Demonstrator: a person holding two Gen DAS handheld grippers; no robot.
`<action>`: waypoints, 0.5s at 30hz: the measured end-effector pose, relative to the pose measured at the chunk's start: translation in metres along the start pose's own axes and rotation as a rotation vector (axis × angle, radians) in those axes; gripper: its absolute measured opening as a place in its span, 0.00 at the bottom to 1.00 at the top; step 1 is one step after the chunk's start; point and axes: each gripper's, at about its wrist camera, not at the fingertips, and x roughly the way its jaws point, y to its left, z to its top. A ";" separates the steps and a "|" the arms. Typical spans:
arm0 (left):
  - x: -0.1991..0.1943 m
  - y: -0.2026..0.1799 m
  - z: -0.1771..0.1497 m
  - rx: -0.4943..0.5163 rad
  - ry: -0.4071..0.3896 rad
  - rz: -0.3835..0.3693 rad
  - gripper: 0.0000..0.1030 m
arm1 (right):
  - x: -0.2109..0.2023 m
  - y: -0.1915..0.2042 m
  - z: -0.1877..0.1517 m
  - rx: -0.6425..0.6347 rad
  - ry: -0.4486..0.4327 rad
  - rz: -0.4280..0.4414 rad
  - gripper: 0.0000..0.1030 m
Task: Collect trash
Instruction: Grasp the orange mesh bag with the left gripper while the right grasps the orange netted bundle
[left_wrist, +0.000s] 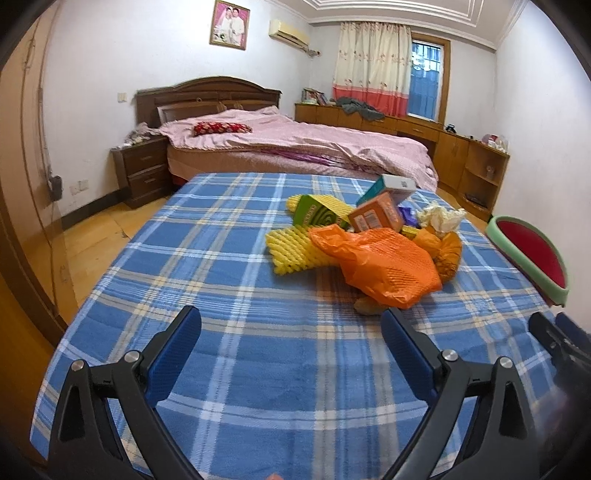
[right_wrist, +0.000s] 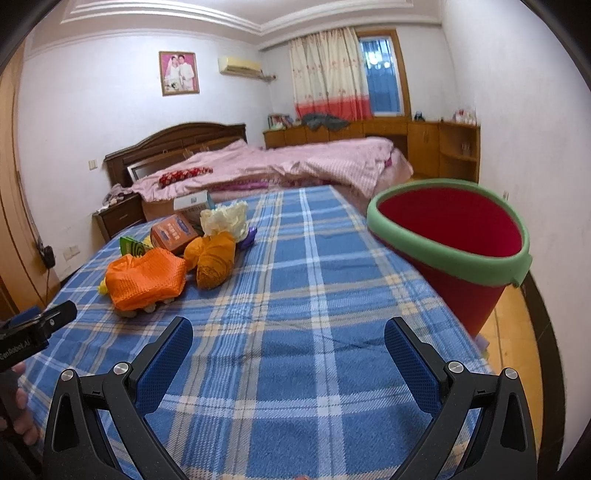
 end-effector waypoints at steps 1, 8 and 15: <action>0.000 -0.001 0.003 0.002 0.009 -0.022 0.94 | 0.001 -0.002 0.001 0.015 0.012 0.006 1.00; 0.005 -0.021 0.027 0.069 0.039 -0.115 0.94 | -0.005 -0.008 0.007 0.030 0.040 0.003 1.00; 0.034 -0.055 0.045 0.176 0.095 -0.174 0.94 | -0.009 -0.022 0.027 0.108 0.035 0.006 1.00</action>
